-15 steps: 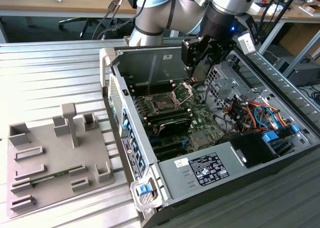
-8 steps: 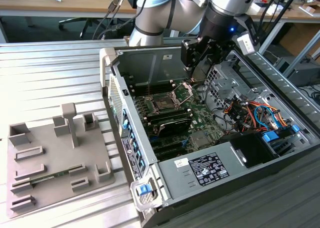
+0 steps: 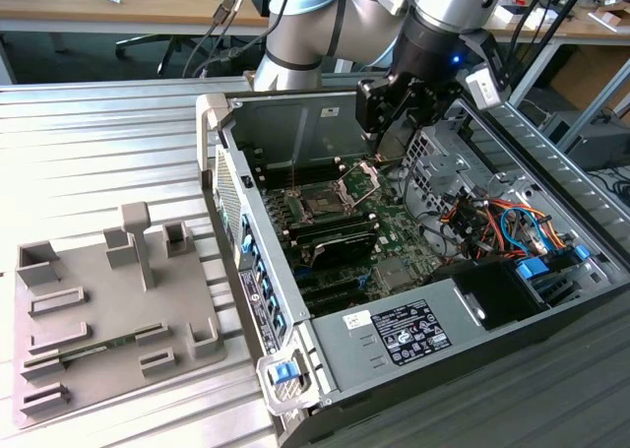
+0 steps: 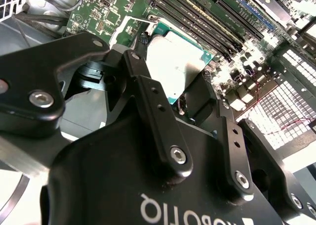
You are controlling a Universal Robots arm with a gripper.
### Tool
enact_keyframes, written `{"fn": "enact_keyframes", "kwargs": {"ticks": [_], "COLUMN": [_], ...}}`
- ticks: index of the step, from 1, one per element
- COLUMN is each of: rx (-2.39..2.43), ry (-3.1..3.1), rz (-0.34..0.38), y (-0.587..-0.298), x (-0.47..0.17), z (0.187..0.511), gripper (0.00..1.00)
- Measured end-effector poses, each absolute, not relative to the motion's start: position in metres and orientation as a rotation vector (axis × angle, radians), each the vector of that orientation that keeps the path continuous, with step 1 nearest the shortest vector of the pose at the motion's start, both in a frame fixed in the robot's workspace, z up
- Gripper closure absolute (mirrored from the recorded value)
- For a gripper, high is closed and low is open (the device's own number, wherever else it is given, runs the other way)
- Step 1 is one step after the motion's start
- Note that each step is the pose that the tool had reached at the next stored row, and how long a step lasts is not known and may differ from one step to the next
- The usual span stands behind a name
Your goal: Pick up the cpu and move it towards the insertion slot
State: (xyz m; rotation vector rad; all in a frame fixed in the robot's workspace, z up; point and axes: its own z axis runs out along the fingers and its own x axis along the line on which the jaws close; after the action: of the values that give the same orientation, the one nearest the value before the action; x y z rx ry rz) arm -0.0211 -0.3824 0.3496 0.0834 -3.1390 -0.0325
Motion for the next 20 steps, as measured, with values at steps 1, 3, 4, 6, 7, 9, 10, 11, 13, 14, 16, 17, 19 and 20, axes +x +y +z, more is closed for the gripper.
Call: {"fn": "enact_keyframes", "kwargs": {"ticks": [1, 3, 4, 6, 7, 9, 10, 11, 13, 14, 16, 17, 19, 20], "rx": [0.083, 0.083, 0.083, 0.083, 0.083, 0.083, 0.083, 0.083, 0.083, 0.083, 0.083, 0.083, 0.083, 0.083], "ry": [-3.139, -3.139, -3.139, -3.139, -3.139, -3.139, -3.139, -3.139, -3.139, -3.139, -3.139, -3.139, -3.139, -3.139], "rz": [-0.033, -0.033, -0.033, -0.033, -0.033, -0.033, -0.033, -0.033, -0.033, -0.033, -0.033, -0.033, -0.033, -0.033], "y": [-0.3824, -0.3825, -0.3824, -0.3824, -0.3825, -0.3824, -0.3824, -0.3824, -0.3825, -0.3824, -0.3824, -0.3824, -0.3825, -0.3825], "x": [-0.0211, -0.0211, -0.0211, -0.0211, -0.0211, -0.0211, -0.0211, -0.0211, -0.0211, -0.0211, -0.0211, -0.0211, -0.0211, -0.0211], "z": [0.3495, 0.3491, 0.3489, 0.3485, 0.3484, 0.3479, 0.3476, 0.3472, 0.3468, 0.3464, 0.3460, 0.3457, 0.3452, 0.3449], "gripper": [0.45, 0.45, 0.45, 0.45, 0.45, 0.45, 0.45, 0.45, 0.45, 0.45, 0.45, 0.45, 0.45, 0.45]}}
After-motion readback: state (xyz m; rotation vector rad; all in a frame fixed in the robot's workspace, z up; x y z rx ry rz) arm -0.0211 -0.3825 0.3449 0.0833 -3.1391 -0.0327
